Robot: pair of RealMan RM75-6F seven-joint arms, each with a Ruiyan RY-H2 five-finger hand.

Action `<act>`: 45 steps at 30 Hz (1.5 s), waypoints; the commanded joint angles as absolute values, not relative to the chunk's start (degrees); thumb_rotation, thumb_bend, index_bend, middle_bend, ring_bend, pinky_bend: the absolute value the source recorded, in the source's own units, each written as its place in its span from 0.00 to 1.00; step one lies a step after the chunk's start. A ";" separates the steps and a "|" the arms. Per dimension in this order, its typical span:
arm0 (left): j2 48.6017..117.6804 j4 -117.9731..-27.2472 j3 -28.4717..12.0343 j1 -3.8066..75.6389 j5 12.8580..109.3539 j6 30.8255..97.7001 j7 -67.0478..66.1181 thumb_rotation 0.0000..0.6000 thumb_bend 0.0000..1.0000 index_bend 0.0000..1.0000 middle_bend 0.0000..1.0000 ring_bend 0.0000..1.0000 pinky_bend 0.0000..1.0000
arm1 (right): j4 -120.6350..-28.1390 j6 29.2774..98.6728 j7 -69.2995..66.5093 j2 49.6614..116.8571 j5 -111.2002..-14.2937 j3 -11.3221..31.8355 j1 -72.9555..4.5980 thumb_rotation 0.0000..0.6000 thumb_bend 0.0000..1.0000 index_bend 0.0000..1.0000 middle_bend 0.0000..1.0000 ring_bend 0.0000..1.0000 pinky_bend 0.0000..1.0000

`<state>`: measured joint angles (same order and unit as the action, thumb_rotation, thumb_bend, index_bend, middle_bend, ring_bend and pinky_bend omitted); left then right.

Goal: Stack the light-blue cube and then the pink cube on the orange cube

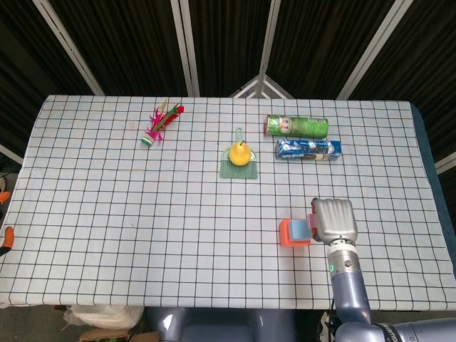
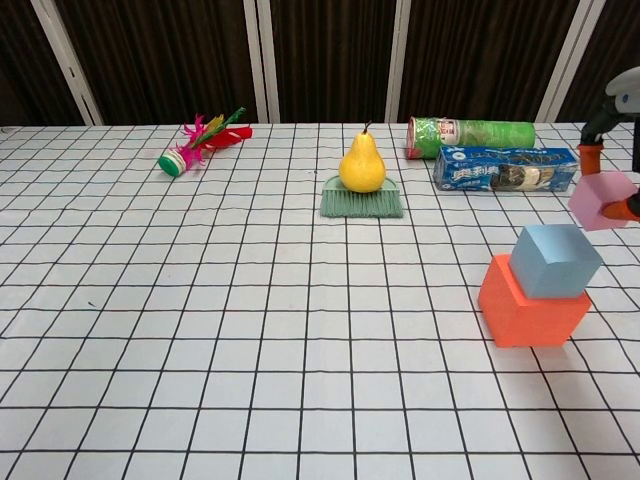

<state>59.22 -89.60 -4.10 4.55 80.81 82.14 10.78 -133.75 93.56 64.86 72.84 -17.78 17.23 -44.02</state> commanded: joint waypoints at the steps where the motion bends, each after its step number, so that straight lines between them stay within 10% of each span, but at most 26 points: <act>1: 59.30 -89.69 -4.11 4.63 80.72 81.99 10.50 1.00 0.60 0.11 0.04 0.00 0.00 | -134.31 92.59 63.92 71.92 -18.03 16.57 -43.68 1.00 0.38 0.50 1.00 1.00 0.97; 45: 59.44 -89.88 -4.26 4.94 80.17 81.19 9.53 1.00 0.60 0.11 0.04 0.00 0.00 | -134.46 98.11 65.87 77.55 -6.23 18.38 -53.11 1.00 0.38 0.51 1.00 1.00 0.97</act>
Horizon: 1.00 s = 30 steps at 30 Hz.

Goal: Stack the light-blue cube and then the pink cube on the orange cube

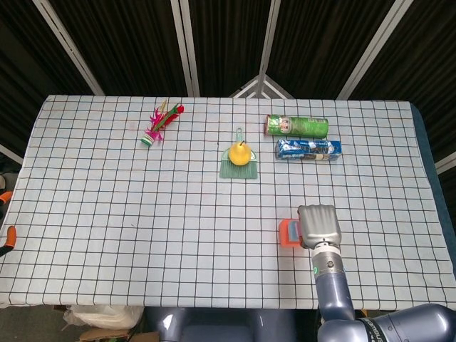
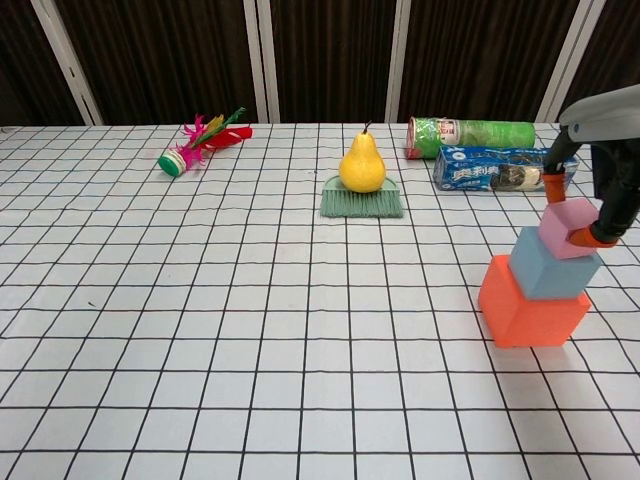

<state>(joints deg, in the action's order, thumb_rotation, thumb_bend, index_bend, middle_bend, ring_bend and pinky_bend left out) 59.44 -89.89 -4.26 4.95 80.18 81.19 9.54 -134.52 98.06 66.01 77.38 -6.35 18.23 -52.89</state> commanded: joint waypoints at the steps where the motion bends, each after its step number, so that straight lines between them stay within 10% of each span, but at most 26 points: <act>1: 59.44 -89.88 -4.25 4.93 80.19 81.20 9.51 1.00 0.60 0.11 0.04 0.00 0.00 | -134.42 98.18 65.88 77.60 -6.17 18.40 -53.23 1.00 0.38 0.51 1.00 1.00 0.97; 30: 59.42 -90.20 -4.35 5.01 79.63 80.81 9.03 1.00 0.60 0.11 0.04 0.00 0.00 | -134.62 98.80 64.43 76.48 -3.46 18.97 -54.88 1.00 0.38 0.51 1.00 1.00 0.97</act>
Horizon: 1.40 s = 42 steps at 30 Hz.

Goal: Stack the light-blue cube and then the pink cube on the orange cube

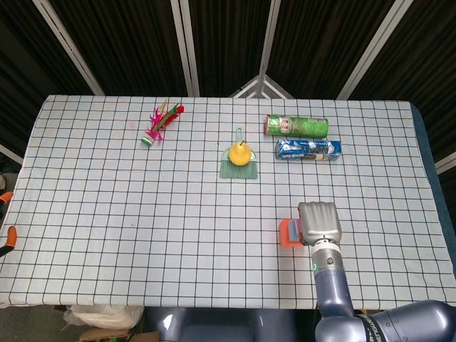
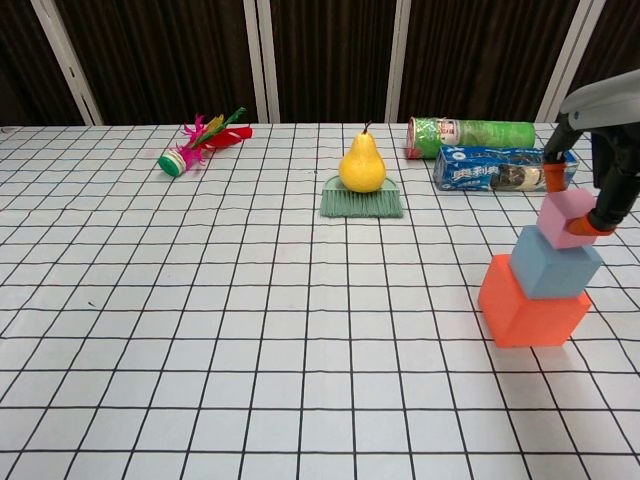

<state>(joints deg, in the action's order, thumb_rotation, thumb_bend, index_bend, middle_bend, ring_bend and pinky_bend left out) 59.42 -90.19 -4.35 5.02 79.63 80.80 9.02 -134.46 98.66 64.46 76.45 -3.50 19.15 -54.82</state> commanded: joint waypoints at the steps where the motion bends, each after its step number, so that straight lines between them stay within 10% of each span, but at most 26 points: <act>1: 59.42 -90.20 -4.35 5.02 79.64 80.79 9.03 1.00 0.60 0.11 0.04 0.00 0.00 | -134.69 98.82 64.41 76.53 -3.42 18.90 -54.92 1.00 0.38 0.51 1.00 1.00 0.97; 29: 59.46 -90.21 -4.40 5.06 79.46 80.68 8.81 1.00 0.60 0.11 0.04 0.00 0.00 | -132.68 96.98 63.02 77.19 -2.34 18.13 -55.62 1.00 0.38 0.50 1.00 1.00 0.97; 35: 59.54 -90.31 -4.34 5.15 79.52 80.54 8.44 1.00 0.60 0.11 0.04 0.00 0.00 | -133.59 95.76 62.96 76.26 -2.48 17.95 -55.65 1.00 0.38 0.16 1.00 1.00 0.97; 42: 59.46 -90.28 -4.38 5.05 79.46 80.67 8.72 1.00 0.60 0.11 0.04 0.00 0.00 | -134.13 95.08 62.56 75.47 -2.36 17.72 -55.67 1.00 0.38 0.00 1.00 1.00 0.97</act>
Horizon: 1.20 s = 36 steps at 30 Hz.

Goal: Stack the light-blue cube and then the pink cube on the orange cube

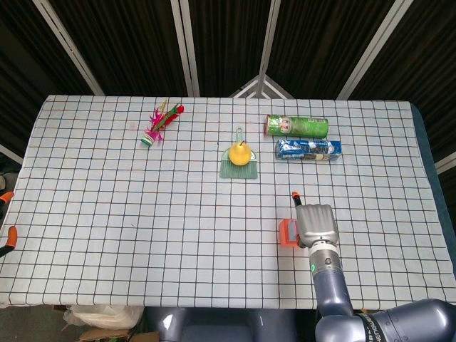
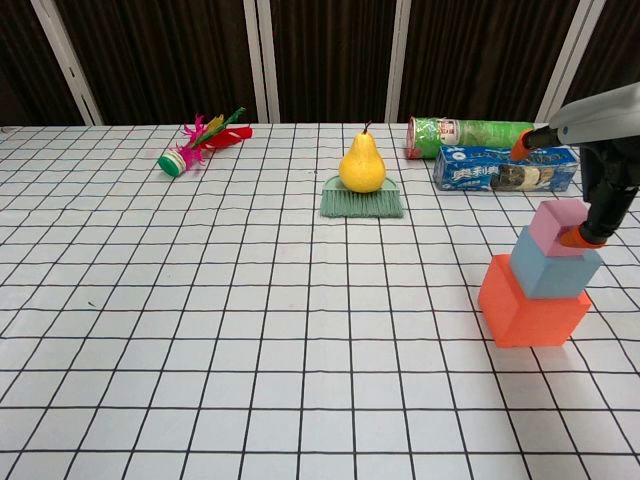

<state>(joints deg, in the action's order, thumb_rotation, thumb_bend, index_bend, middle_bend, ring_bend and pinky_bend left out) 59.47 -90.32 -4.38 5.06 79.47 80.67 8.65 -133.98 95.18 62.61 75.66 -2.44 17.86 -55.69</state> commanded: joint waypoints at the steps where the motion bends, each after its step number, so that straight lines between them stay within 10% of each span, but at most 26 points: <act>1: 59.45 -90.27 -4.38 5.05 79.48 80.67 8.74 1.00 0.60 0.11 0.04 0.00 0.00 | -134.25 95.06 62.59 75.34 -2.28 17.61 -55.65 1.00 0.38 0.00 1.00 1.00 0.97; 22: 59.37 -90.52 -4.19 4.83 79.68 80.89 8.74 1.00 0.60 0.11 0.04 0.00 0.00 | -134.99 83.35 58.14 54.96 -8.73 8.63 -45.85 1.00 0.38 0.00 1.00 1.00 0.92; 28: 59.44 -90.85 -4.15 4.64 79.72 81.29 8.26 1.00 0.60 0.11 0.04 0.00 0.00 | -134.95 79.91 44.17 45.96 -24.25 2.71 -34.12 1.00 0.38 0.00 0.98 0.89 0.69; 36: 59.83 -91.39 -4.04 4.61 79.56 81.35 6.69 1.00 0.60 0.11 0.04 0.00 0.00 | -122.79 74.52 30.05 45.65 -31.39 -1.69 -24.74 1.00 0.38 0.00 0.59 0.53 0.24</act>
<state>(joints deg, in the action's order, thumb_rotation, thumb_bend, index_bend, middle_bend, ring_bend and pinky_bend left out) 59.75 -91.30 -4.08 4.58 79.57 81.40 6.87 -127.31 77.52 35.90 46.07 -28.74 -0.12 -28.44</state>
